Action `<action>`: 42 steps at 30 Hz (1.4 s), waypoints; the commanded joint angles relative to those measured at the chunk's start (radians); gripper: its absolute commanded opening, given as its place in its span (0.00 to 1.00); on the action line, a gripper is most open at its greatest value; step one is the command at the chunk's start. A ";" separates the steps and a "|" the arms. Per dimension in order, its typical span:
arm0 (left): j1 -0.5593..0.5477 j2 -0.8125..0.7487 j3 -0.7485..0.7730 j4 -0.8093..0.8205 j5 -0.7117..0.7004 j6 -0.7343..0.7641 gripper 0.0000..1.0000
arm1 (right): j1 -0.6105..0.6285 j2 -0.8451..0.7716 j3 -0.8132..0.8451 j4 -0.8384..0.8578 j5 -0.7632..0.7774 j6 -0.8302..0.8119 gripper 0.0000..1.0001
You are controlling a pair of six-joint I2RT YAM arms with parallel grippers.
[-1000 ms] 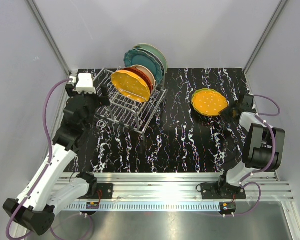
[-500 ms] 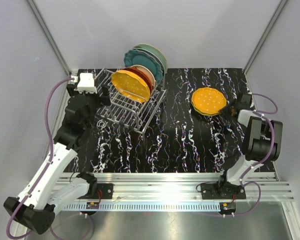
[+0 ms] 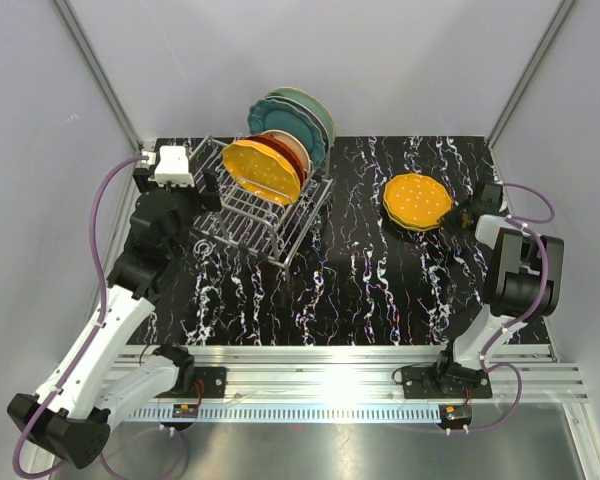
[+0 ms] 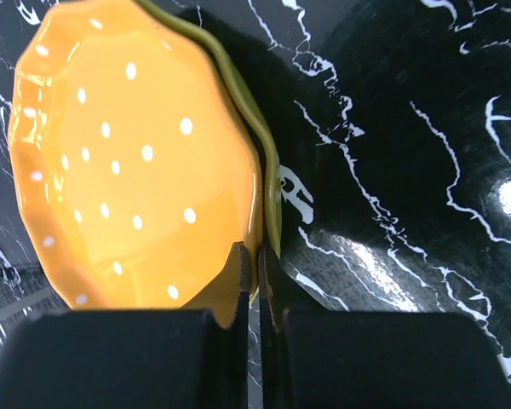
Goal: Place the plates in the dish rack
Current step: Grab a plate with the right arm
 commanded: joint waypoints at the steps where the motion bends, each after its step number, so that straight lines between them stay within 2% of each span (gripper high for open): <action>1: 0.004 0.000 0.017 0.035 0.003 0.003 0.99 | 0.002 -0.015 0.042 -0.010 0.018 0.023 0.00; 17: 0.004 -0.020 0.017 0.034 0.006 -0.001 0.99 | 0.002 -0.156 0.089 -0.068 -0.135 0.118 0.00; 30: 0.004 -0.040 0.017 0.034 0.015 -0.010 0.99 | 0.005 -0.337 -0.021 -0.085 -0.244 0.157 0.00; 36: 0.004 -0.045 0.019 0.032 0.021 -0.015 0.99 | 0.051 -0.423 -0.078 -0.115 -0.270 0.146 0.00; 42: 0.002 -0.051 0.016 0.034 0.016 -0.013 0.99 | 0.177 -0.482 -0.131 -0.123 -0.272 0.114 0.00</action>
